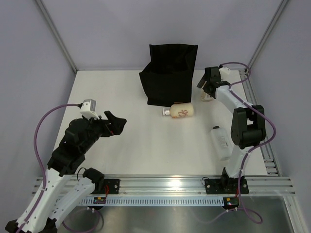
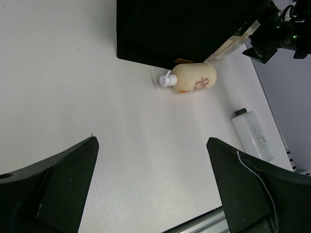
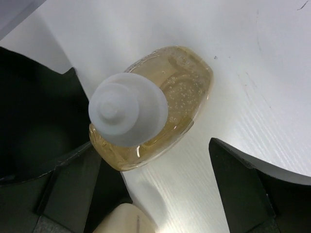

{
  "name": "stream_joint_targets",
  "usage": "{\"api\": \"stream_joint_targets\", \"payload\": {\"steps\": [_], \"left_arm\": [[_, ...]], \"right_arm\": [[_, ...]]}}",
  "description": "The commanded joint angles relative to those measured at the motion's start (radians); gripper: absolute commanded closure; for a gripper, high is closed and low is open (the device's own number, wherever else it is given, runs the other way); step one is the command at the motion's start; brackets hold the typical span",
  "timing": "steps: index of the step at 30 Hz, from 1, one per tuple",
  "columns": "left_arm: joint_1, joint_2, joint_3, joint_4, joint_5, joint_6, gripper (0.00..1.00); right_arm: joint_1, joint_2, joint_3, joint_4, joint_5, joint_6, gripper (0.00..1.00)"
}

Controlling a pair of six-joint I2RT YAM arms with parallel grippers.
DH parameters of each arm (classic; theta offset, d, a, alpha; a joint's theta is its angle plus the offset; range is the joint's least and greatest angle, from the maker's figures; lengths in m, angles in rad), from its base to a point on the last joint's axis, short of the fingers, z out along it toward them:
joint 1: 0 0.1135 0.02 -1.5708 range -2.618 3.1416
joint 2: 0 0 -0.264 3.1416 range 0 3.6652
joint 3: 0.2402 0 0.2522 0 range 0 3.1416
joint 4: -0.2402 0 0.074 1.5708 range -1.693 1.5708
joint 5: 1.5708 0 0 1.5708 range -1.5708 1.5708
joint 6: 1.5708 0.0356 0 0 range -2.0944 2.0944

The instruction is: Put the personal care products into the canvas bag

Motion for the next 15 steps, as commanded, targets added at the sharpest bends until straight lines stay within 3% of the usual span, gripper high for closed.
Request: {"api": "stream_joint_targets", "payload": {"steps": [1, 6, 15], "left_arm": [[0.001, -0.006, 0.017, 0.004, -0.010, -0.020, 0.01], [0.001, -0.038, -0.001, -0.004, -0.009, -0.044, 0.01], [0.001, -0.061, -0.030, 0.010, 0.014, -0.064, 0.01]], "right_arm": [[0.004, 0.016, 0.031, 0.029, 0.121, 0.022, 0.03], [-0.014, -0.051, -0.079, 0.111, 0.158, -0.041, 0.04], [-0.102, -0.211, -0.245, 0.138, 0.006, -0.093, 0.04]]}}
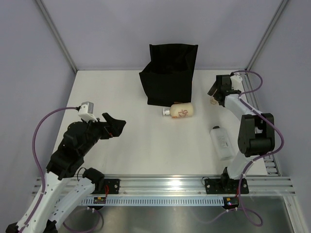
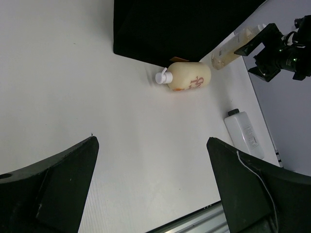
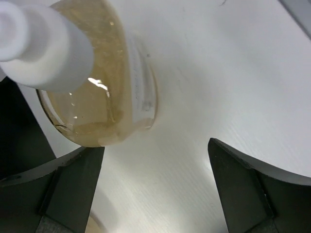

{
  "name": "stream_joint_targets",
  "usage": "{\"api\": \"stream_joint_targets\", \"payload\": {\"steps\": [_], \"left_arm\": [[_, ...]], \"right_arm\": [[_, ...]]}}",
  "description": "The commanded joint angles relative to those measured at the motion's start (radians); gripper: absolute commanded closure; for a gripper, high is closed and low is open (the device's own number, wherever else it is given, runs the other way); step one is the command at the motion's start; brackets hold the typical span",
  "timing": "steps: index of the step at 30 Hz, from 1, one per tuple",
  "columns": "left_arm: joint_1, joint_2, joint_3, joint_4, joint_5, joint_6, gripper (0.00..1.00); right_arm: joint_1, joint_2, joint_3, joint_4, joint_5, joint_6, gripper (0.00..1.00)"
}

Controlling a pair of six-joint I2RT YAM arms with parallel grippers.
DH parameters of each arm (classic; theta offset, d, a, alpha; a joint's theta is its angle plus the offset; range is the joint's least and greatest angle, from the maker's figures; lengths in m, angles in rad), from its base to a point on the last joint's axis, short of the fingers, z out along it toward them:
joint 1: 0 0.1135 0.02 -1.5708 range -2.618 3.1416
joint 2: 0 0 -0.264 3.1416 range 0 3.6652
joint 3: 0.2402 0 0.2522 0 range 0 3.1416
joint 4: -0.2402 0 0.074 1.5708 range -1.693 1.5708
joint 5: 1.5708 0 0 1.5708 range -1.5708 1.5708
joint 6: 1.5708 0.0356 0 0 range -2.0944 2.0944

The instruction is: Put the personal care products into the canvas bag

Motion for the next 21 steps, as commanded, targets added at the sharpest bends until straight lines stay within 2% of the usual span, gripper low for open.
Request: {"api": "stream_joint_targets", "payload": {"steps": [1, 6, 9, 13, 21], "left_arm": [[0.001, -0.012, -0.010, 0.030, 0.015, -0.013, 0.01], [0.001, -0.014, -0.020, 0.038, 0.021, -0.013, 0.01], [0.001, -0.020, -0.017, 0.027, 0.021, -0.009, 0.01], [0.001, -0.037, -0.018, 0.019, 0.021, -0.008, 0.01], [0.001, -0.049, -0.050, 0.044, 0.038, -0.014, 0.01]], "right_arm": [[-0.023, -0.095, -0.032, 0.060, -0.040, -0.054, 0.03], [-0.029, -0.075, -0.012, 0.137, -0.223, -0.202, 0.00], [-0.043, 0.006, 0.098, 0.059, -0.293, -0.221, 0.00], [-0.064, 0.089, 0.224, 0.016, -0.240, -0.193, 0.00], [-0.069, 0.164, 0.276, 0.043, -0.238, -0.244, 0.05]]}}
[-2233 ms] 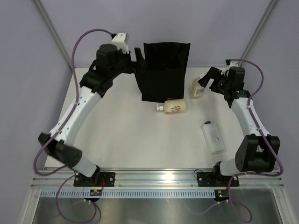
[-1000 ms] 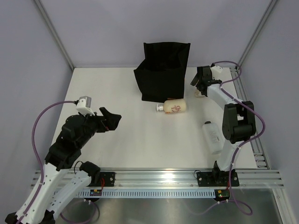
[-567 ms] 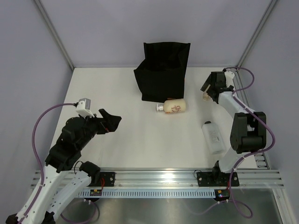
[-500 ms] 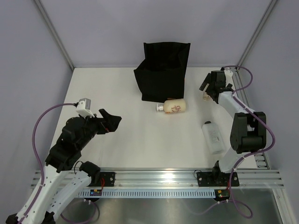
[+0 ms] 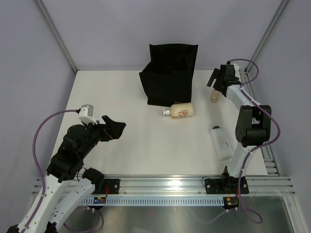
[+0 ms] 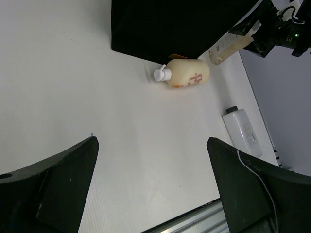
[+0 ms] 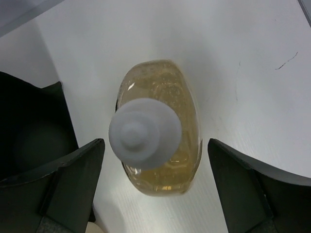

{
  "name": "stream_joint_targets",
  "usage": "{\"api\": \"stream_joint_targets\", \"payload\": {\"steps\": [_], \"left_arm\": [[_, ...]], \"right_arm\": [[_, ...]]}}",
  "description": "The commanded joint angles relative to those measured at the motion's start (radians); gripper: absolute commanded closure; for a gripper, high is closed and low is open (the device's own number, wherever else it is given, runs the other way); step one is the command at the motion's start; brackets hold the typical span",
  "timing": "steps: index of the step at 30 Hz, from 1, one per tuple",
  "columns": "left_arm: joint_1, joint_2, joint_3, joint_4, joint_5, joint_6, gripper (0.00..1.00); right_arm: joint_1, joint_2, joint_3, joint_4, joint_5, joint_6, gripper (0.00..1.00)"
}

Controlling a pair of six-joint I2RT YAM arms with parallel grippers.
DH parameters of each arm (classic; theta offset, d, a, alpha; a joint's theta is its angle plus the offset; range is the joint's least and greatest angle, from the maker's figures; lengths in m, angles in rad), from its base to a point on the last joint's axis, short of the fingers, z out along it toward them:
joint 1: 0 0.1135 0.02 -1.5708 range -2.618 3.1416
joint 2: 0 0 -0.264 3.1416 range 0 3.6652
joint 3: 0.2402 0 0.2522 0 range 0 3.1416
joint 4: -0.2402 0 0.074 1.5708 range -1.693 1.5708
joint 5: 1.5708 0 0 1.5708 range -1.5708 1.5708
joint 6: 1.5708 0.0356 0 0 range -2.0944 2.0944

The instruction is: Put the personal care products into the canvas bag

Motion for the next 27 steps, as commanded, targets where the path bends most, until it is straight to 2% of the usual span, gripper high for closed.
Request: {"api": "stream_joint_targets", "payload": {"steps": [1, 6, 9, 10, 11, 12, 14, 15, 18, 20, 23, 24, 27], "left_arm": [[0.001, -0.002, -0.015, 0.046, 0.023, -0.006, 0.01], [0.001, 0.004, -0.009, 0.049, 0.055, -0.008, 0.01], [0.003, 0.000, -0.004, 0.043, 0.063, -0.011, 0.01], [0.001, -0.002, -0.004, 0.044, 0.064, -0.011, 0.01], [0.001, -0.007, -0.003, 0.044, 0.064, -0.012, 0.01], [0.001, -0.008, -0.001, 0.047, 0.070, -0.012, 0.01], [0.001, -0.011, 0.003, 0.049, 0.073, -0.012, 0.01], [0.001, -0.013, 0.005, 0.053, 0.078, -0.011, 0.01], [0.001, -0.013, 0.009, 0.061, 0.089, -0.014, 0.01], [0.001, -0.014, 0.017, 0.063, 0.098, -0.017, 0.01], [0.001, -0.019, 0.025, 0.060, 0.115, -0.015, 0.01], [0.001, -0.022, 0.025, 0.061, 0.119, -0.014, 0.01], [0.001, -0.039, 0.006, 0.073, 0.121, -0.017, 0.01]], "right_arm": [[0.000, 0.055, 0.099, 0.003, -0.016, -0.056, 0.06], [0.000, 0.084, 0.153, 0.021, -0.065, -0.147, 0.09], [-0.001, 0.104, 0.162, 0.024, -0.068, -0.194, 0.21], [-0.006, 0.109, 0.156, 0.032, -0.085, -0.217, 0.28], [-0.009, 0.107, 0.147, 0.041, -0.102, -0.223, 0.49], [-0.010, 0.104, 0.121, 0.056, -0.111, -0.227, 0.58], [-0.012, 0.083, 0.086, 0.084, -0.120, -0.254, 0.68], [-0.012, 0.072, 0.051, 0.114, -0.131, -0.263, 0.79], [-0.049, 0.023, -0.002, 0.155, -0.184, -0.271, 1.00], [-0.078, -0.043, -0.023, 0.158, -0.262, -0.236, 1.00], [-0.173, -0.155, -0.063, 0.150, -0.497, -0.117, 1.00], [-0.222, -0.179, -0.074, 0.139, -0.624, -0.084, 1.00], [-0.271, -0.268, -0.109, 0.138, -0.804, 0.052, 1.00]]}}
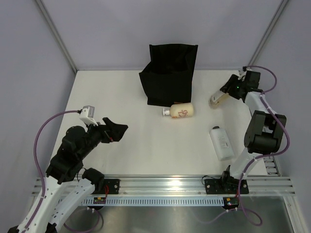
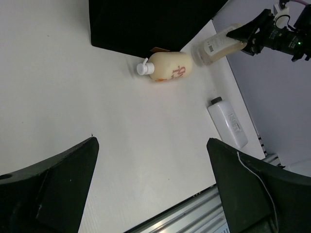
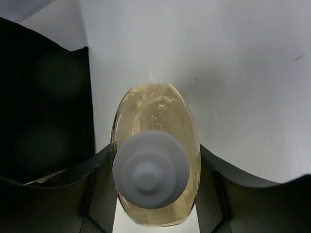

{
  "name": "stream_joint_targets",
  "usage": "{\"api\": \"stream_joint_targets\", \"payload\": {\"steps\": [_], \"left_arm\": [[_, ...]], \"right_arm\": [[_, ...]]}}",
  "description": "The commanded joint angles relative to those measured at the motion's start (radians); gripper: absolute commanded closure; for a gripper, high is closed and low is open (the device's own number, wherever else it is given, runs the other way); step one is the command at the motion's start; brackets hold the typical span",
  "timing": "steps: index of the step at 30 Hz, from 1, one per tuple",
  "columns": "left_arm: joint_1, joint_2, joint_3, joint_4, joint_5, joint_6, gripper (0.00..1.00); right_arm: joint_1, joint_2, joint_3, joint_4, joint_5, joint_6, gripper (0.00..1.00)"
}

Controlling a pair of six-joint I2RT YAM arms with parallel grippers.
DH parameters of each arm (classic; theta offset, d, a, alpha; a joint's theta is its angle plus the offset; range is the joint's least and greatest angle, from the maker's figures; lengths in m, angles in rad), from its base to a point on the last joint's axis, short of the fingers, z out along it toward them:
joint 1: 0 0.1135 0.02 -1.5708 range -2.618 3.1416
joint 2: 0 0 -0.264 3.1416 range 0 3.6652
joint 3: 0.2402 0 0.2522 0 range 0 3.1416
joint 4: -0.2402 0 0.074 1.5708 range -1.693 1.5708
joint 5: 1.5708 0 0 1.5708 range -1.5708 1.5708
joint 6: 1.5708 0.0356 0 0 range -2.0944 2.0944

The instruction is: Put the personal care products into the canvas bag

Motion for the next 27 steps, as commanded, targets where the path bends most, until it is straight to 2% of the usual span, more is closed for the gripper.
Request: {"api": "stream_joint_targets", "payload": {"steps": [1, 6, 10, 11, 15, 17, 21, 22, 23, 24, 26, 27], "left_arm": [[0.001, -0.029, 0.015, 0.063, 0.035, -0.009, 0.01], [0.001, -0.054, 0.003, 0.060, 0.052, -0.021, 0.01], [0.001, -0.084, 0.007, 0.052, 0.054, -0.015, 0.01], [0.001, -0.091, 0.006, 0.064, 0.058, -0.009, 0.01], [0.001, -0.109, -0.005, 0.098, 0.060, 0.005, 0.01], [0.001, -0.108, -0.011, 0.127, 0.061, 0.008, 0.01], [0.001, -0.098, -0.029, 0.205, 0.078, -0.015, 0.01], [0.001, -0.097, -0.033, 0.220, 0.078, -0.024, 0.01], [0.001, -0.097, -0.033, 0.227, 0.048, -0.058, 0.01], [0.001, -0.095, -0.034, 0.225, 0.026, -0.076, 0.01], [0.001, -0.095, -0.034, 0.205, -0.018, -0.108, 0.01], [0.001, -0.097, -0.039, 0.208, -0.017, -0.107, 0.01]], "right_arm": [[-0.066, -0.216, 0.002, 0.098, -0.340, 0.218, 1.00], [-0.092, -0.320, -0.040, 0.165, -0.562, 0.448, 1.00], [-0.069, -0.376, 0.041, 0.262, -0.650, 0.645, 1.00], [-0.057, -0.376, 0.078, 0.225, -0.662, 0.635, 1.00], [0.041, -0.361, 0.239, 0.257, -0.633, 0.651, 1.00], [0.104, -0.322, 0.322, 0.204, -0.583, 0.615, 1.00], [0.306, -0.100, 0.660, 0.035, -0.454, 0.413, 1.00], [0.329, -0.056, 0.725, 0.014, -0.428, 0.386, 1.00], [0.349, -0.005, 0.858, -0.041, -0.374, 0.360, 1.00], [0.378, 0.093, 0.921, -0.069, -0.348, 0.308, 1.00], [0.411, 0.156, 1.009, -0.083, -0.264, 0.239, 1.00], [0.431, 0.185, 1.008, -0.083, -0.231, 0.126, 1.00]]}}
